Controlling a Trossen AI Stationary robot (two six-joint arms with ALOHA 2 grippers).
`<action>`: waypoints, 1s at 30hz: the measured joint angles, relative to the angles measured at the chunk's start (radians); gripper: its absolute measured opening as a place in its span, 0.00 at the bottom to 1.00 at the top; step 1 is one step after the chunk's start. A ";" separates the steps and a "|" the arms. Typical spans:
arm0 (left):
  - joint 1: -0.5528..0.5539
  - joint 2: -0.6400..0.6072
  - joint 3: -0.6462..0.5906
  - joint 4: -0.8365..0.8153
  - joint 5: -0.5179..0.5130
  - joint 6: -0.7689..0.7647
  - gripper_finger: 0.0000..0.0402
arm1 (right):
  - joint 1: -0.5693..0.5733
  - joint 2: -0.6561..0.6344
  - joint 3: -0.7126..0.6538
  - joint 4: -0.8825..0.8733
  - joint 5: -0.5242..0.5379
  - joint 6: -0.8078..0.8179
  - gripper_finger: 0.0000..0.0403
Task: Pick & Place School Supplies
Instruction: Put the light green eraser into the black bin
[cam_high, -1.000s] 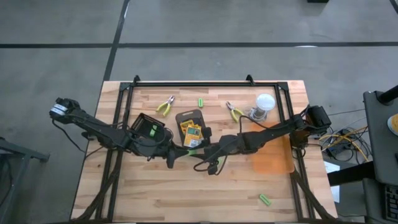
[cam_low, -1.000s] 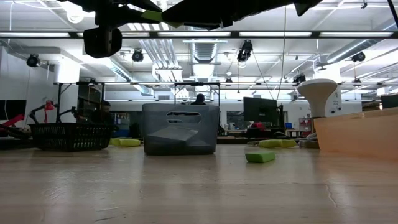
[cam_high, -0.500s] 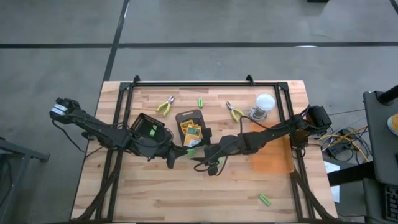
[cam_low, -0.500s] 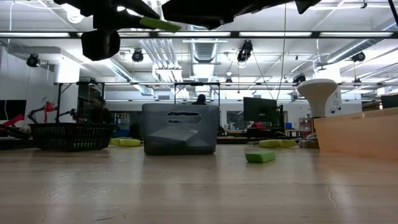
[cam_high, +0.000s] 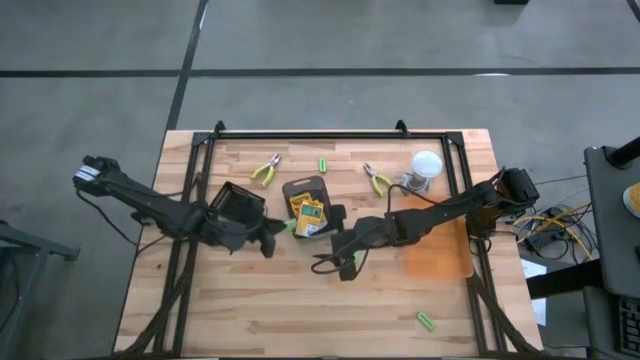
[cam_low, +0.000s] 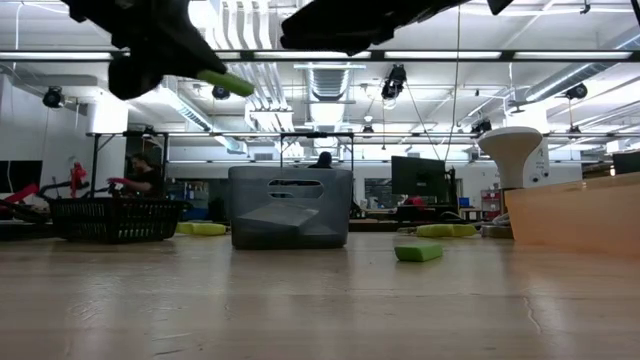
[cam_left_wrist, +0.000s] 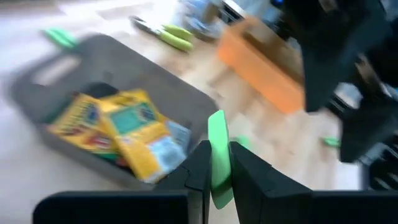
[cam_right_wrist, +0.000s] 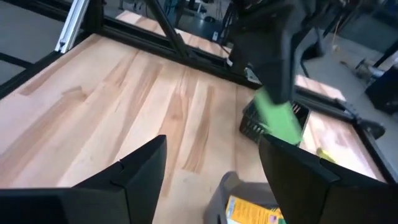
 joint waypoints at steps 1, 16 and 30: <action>0.000 -0.017 0.000 -0.034 -0.024 -0.012 0.11 | 0.000 0.000 0.000 -0.001 0.000 0.011 0.63; 0.000 -0.118 0.000 -0.608 -0.142 -0.294 0.11 | 0.000 0.000 0.000 -0.004 -0.001 0.051 0.62; 0.000 -0.111 0.000 -0.887 -0.128 -0.302 0.16 | 0.000 0.000 -0.001 -0.005 -0.001 0.051 0.60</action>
